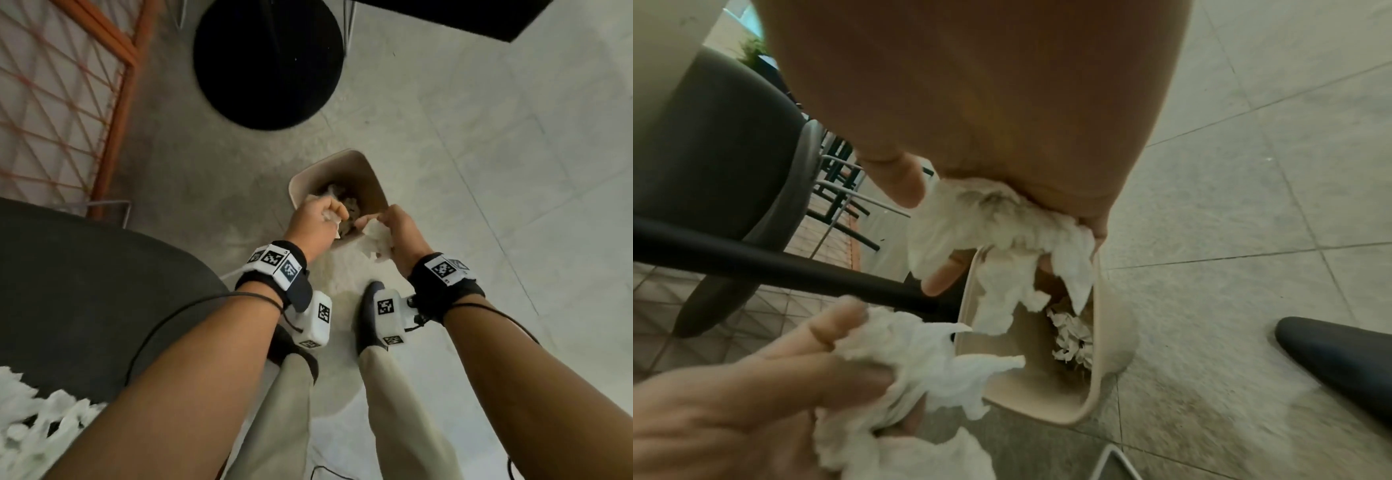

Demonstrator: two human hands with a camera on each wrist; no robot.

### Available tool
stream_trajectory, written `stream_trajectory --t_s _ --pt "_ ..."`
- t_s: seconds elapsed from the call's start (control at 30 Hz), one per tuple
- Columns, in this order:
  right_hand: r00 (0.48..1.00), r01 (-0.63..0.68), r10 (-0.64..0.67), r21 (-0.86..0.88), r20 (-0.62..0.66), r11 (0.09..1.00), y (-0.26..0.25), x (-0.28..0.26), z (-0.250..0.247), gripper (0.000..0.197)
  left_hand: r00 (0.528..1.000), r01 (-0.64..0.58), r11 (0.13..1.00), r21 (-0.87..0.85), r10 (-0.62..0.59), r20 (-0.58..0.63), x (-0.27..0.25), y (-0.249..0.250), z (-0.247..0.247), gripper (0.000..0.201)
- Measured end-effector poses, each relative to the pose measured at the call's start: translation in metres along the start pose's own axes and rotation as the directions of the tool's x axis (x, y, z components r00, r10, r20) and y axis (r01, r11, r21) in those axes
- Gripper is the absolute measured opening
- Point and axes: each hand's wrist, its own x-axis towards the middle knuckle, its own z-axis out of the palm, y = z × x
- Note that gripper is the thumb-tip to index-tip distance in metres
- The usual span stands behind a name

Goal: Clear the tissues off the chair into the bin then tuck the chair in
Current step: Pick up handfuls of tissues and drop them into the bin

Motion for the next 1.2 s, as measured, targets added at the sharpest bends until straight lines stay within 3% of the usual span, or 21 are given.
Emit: stream_trajectory --t_s 0.1,0.23,0.33,0.43,0.53,0.63,0.83,0.97,1.1,1.2 --pt "0.999 0.04 -0.04 -0.022 0.012 0.999 0.001 0.03 -0.005 0.031 0.994 -0.058 0.995 0.086 0.065 -0.089 0.037 -0.006 0.022 0.029" --pt "0.986 0.149 -0.142 0.081 -0.088 0.985 0.002 0.078 -0.009 0.041 0.968 -0.135 0.983 0.125 0.158 -0.196 0.08 -0.02 0.043 0.02" --pt "0.975 0.196 -0.191 0.041 -0.11 0.98 0.007 0.108 -0.011 0.041 0.947 -0.166 0.978 0.124 0.193 -0.256 0.103 -0.031 0.052 0.014" --pt "0.986 0.162 -0.164 -0.053 -0.042 0.985 0.01 0.129 -0.012 0.051 0.982 -0.069 0.991 0.116 0.088 -0.167 0.115 -0.041 0.056 0.013" --pt "0.994 0.11 -0.112 -0.136 -0.012 0.985 0.011 0.135 -0.016 0.055 0.999 0.021 0.985 0.171 -0.015 -0.038 0.114 -0.051 0.054 0.031" --pt "0.994 0.098 -0.102 -0.126 -0.027 0.987 0.017 0.133 -0.021 0.058 0.998 0.057 0.984 0.169 -0.056 -0.01 0.104 -0.052 0.047 0.047" --pt "0.993 0.116 -0.118 -0.154 -0.007 0.981 0.016 0.084 -0.019 0.042 0.993 0.11 0.993 0.049 -0.107 -0.056 0.051 -0.048 0.023 0.039" --pt "0.991 0.13 -0.126 -0.273 0.032 0.953 0.012 0.023 -0.002 0.039 0.994 0.098 0.995 -0.024 -0.099 -0.046 -0.012 -0.04 0.0 0.028" --pt "0.973 0.219 -0.164 -0.436 0.162 0.873 0.006 -0.043 0.027 0.031 0.988 0.047 0.99 -0.132 -0.065 -0.137 -0.1 -0.032 -0.03 0.021" --pt "0.932 0.322 -0.173 -0.51 0.318 0.798 -0.002 -0.085 0.054 0.031 0.968 0.051 0.966 -0.254 -0.11 -0.224 -0.171 -0.032 -0.057 0.022"
